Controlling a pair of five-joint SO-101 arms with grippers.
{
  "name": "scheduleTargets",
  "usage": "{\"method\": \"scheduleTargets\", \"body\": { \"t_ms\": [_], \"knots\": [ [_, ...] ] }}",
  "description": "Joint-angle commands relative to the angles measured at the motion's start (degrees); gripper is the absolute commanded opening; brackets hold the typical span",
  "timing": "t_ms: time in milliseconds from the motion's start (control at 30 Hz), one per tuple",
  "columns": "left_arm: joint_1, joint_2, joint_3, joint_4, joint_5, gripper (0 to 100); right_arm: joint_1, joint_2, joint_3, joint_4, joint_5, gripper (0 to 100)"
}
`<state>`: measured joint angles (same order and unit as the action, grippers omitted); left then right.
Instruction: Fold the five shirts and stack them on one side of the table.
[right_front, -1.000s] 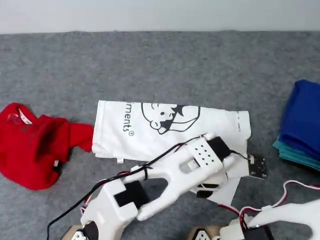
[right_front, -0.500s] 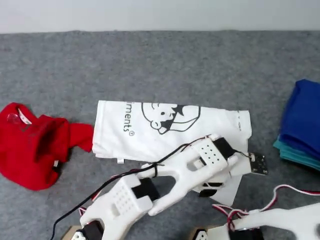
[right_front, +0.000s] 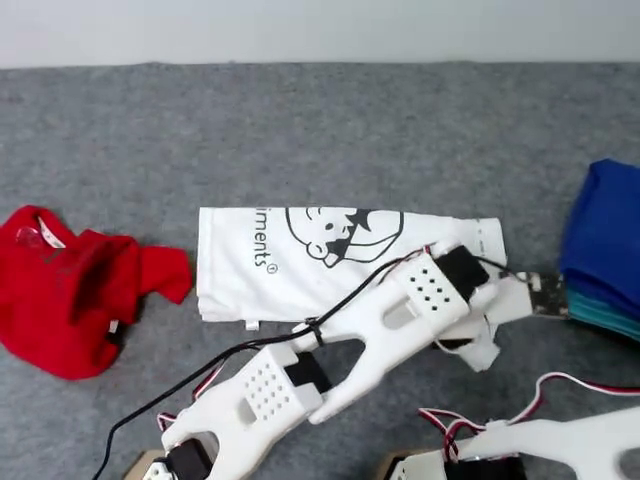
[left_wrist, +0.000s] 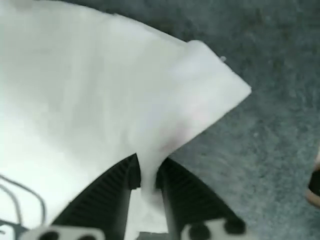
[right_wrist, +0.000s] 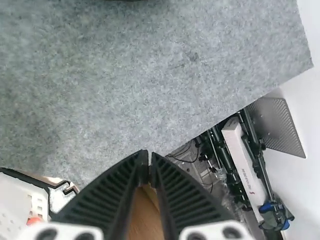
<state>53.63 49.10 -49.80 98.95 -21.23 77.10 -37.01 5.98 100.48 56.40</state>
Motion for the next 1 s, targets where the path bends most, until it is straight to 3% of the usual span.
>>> {"method": "scheduleTargets", "body": {
  "t_ms": [0,333,567,967],
  "knots": [
    [-2.37,-0.35,-3.12,1.41,-1.41,1,0.66,-1.19,-0.35,2.24,0.44,1.0],
    [-10.29,-0.35,-3.12,-1.41,-1.85,2,1.45,-1.19,0.0,2.24,0.44,1.0],
    [-13.98,0.35,-2.42,-4.4,-1.67,18,1.45,-1.19,0.0,2.24,0.35,1.0],
    [-22.95,8.62,-6.29,-5.8,-2.02,18,1.45,-1.19,0.0,2.33,0.26,1.0]
  ]
}}
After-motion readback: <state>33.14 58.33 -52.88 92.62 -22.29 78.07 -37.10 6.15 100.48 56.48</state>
